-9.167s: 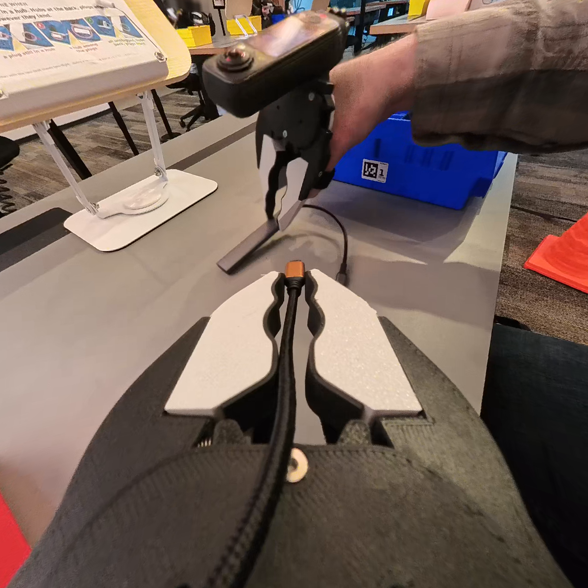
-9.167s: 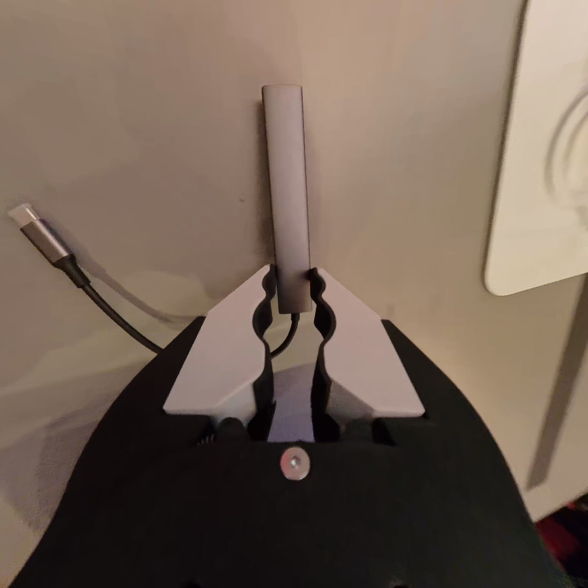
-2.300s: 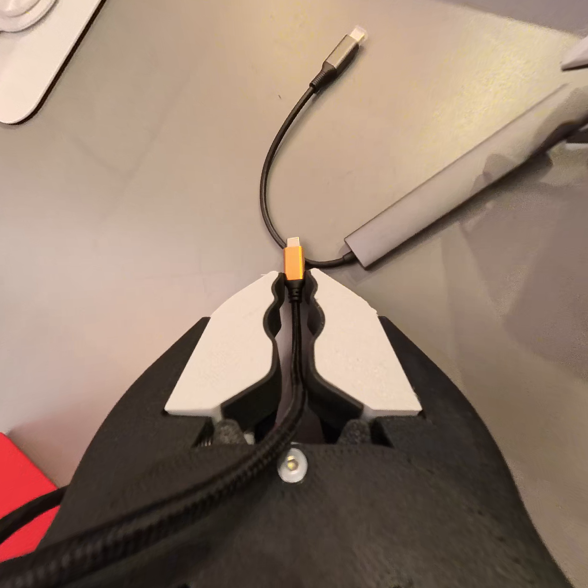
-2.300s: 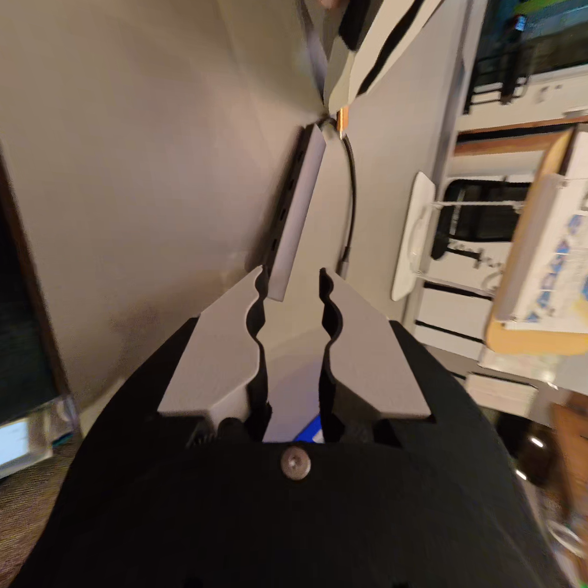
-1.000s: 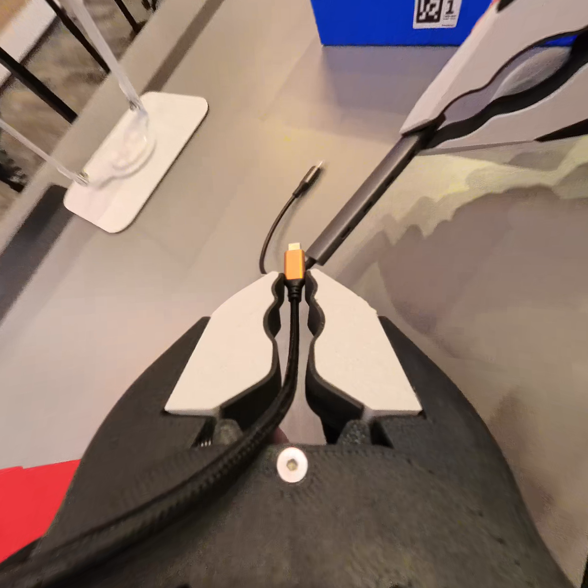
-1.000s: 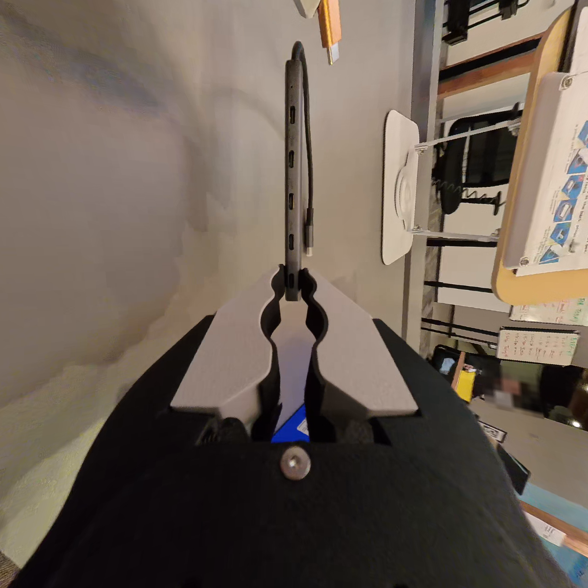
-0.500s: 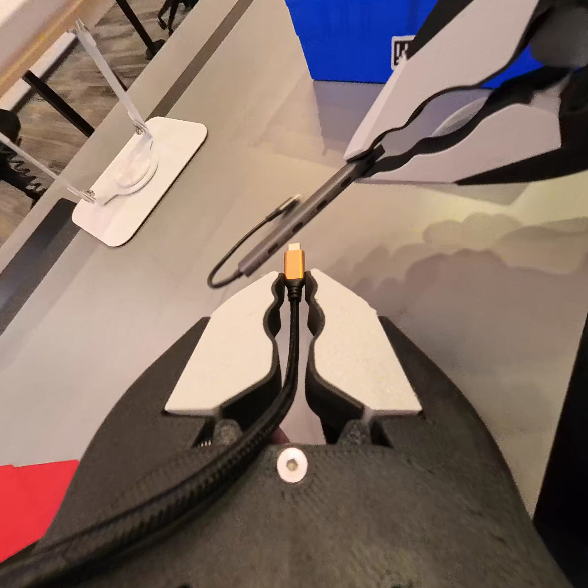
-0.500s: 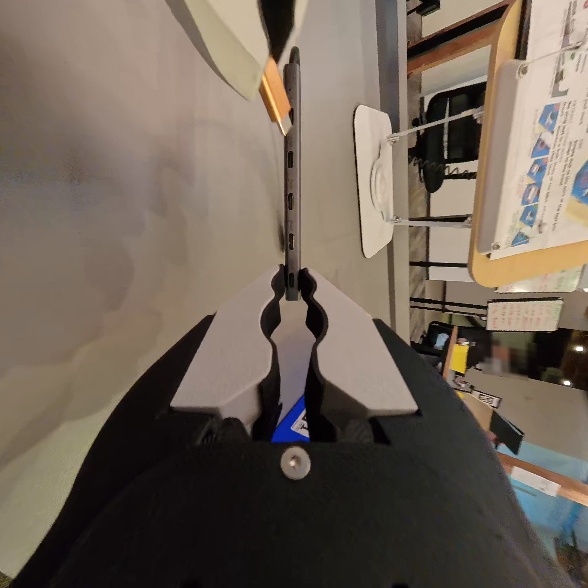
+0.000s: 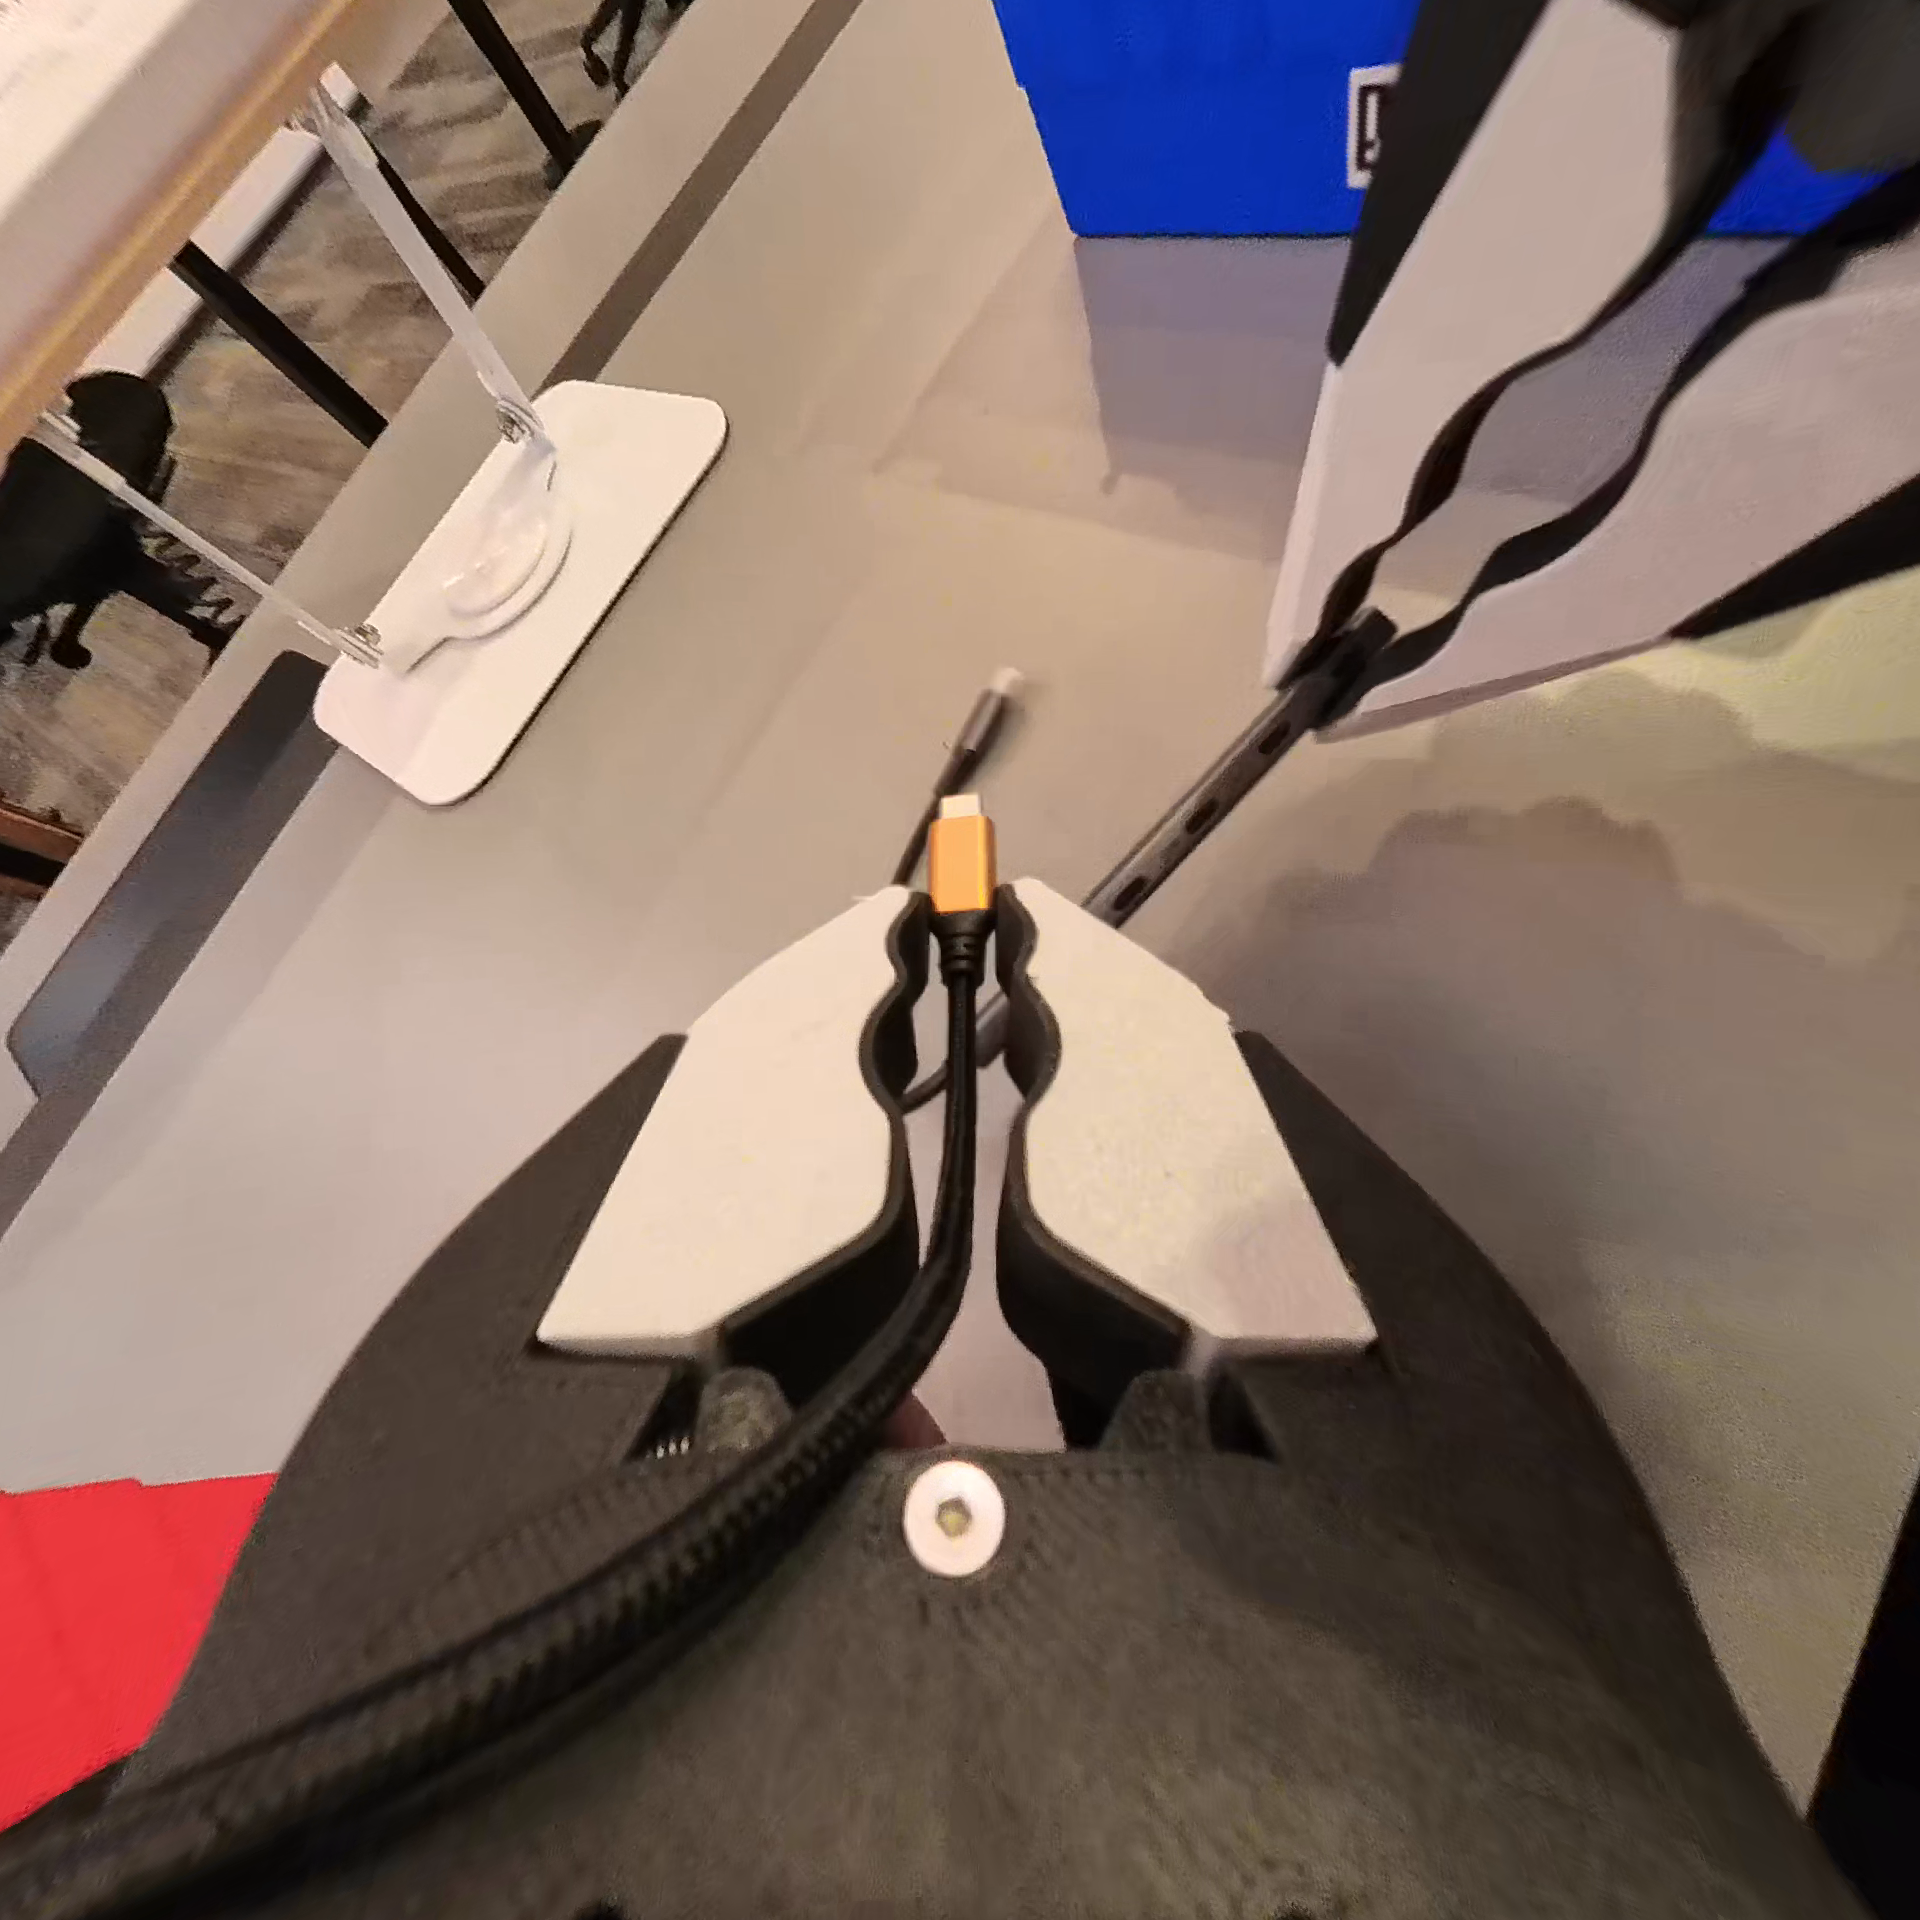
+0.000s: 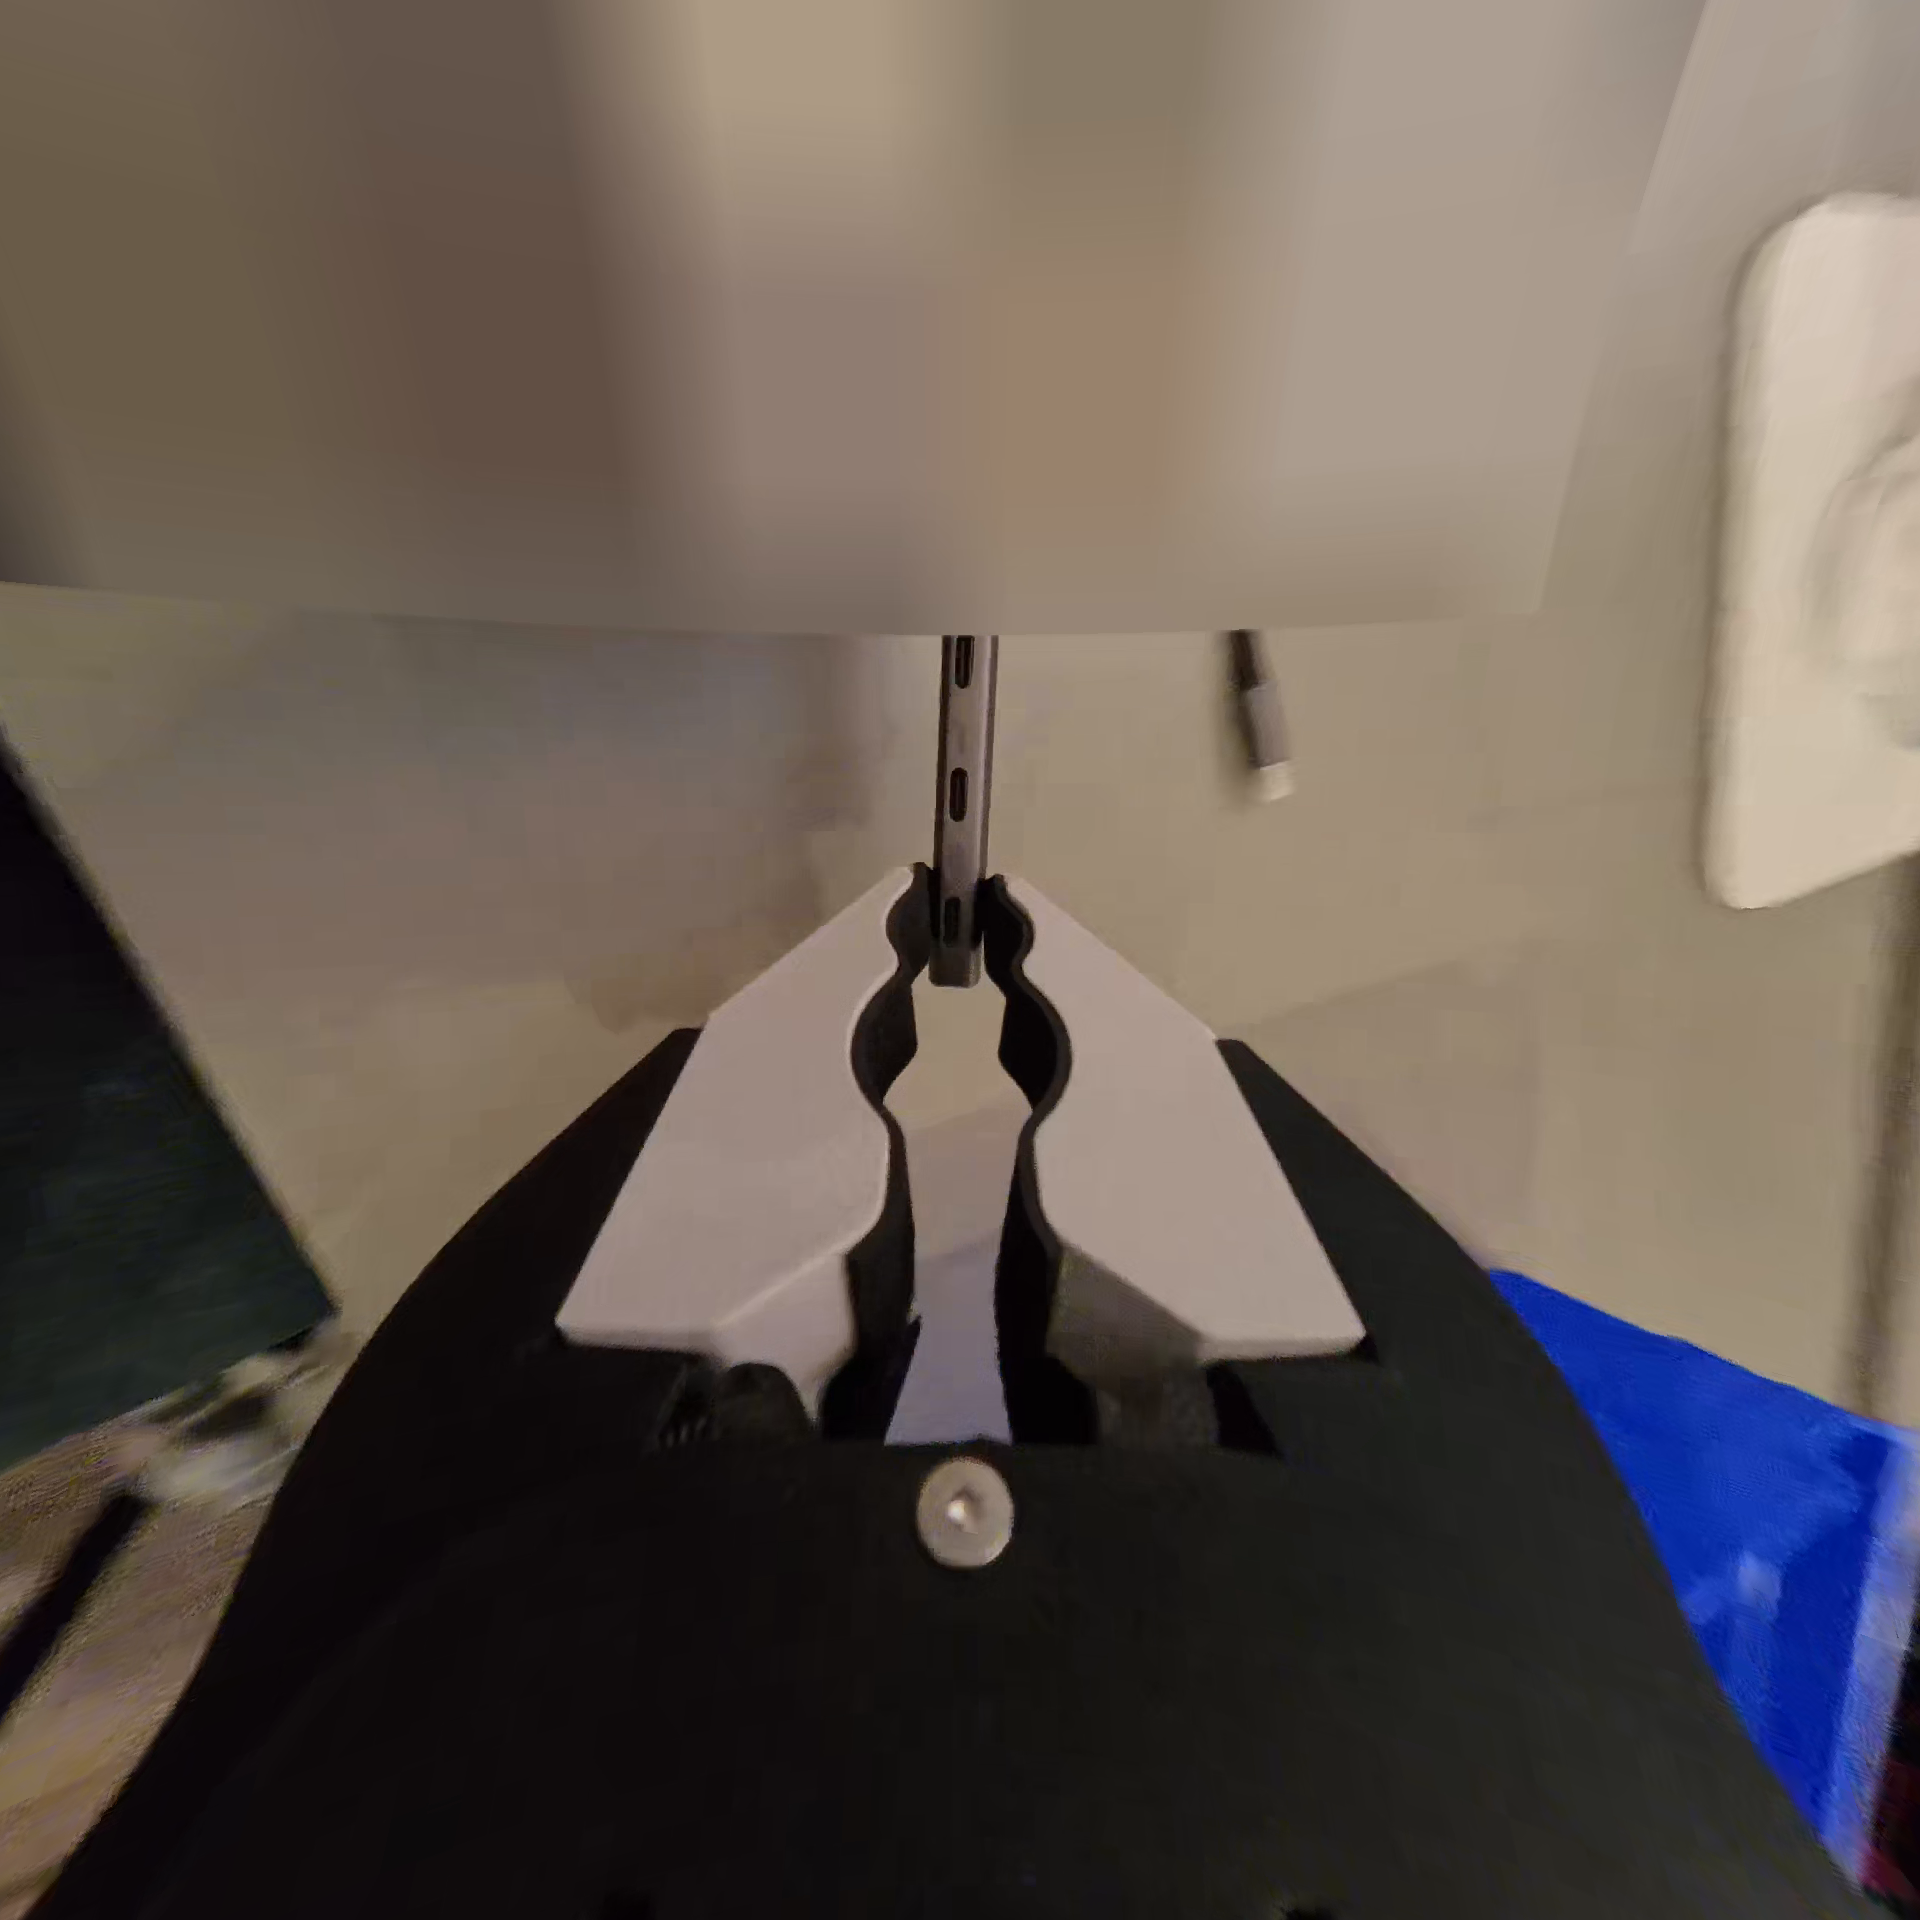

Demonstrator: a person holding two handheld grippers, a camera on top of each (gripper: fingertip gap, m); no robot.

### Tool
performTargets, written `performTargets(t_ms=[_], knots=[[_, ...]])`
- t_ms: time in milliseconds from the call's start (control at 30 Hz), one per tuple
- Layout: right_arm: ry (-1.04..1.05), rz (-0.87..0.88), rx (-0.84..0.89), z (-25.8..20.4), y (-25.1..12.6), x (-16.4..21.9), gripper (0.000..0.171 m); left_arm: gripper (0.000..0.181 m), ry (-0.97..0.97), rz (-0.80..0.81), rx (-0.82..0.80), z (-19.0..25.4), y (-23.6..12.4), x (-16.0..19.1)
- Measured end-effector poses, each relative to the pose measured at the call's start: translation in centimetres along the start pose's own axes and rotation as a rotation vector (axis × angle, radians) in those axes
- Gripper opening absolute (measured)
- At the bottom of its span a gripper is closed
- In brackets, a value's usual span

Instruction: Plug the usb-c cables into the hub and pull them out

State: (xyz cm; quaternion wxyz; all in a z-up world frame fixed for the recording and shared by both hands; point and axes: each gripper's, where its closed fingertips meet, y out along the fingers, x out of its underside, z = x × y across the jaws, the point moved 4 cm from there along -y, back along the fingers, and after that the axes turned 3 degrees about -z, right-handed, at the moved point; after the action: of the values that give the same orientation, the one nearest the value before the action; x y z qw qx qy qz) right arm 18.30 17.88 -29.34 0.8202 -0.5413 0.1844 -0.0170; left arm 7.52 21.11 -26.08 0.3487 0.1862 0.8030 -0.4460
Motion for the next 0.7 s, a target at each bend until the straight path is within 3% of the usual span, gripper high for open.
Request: performTargets(t_ms=[100,267,433,700], knots=[[0.079,-0.040,-0.189,-0.1,1.2,0.8,0.007,0.011,-0.008,-0.032,0.024,0.2,0.6,0.4],[0.114,-0.107,-0.270,0.0,2.9,1.1,0.007,0.012,-0.038,-0.051,0.049,0.1,1.7,1.0],[0.073,-0.133,-0.268,0.2,3.3,0.6,0.008,0.012,-0.044,-0.073,0.065,0.2,2.4,1.6],[0.061,-0.029,-0.199,0.6,4.0,-0.8,0.007,0.012,-0.056,-0.096,0.068,0.2,2.7,2.5]])
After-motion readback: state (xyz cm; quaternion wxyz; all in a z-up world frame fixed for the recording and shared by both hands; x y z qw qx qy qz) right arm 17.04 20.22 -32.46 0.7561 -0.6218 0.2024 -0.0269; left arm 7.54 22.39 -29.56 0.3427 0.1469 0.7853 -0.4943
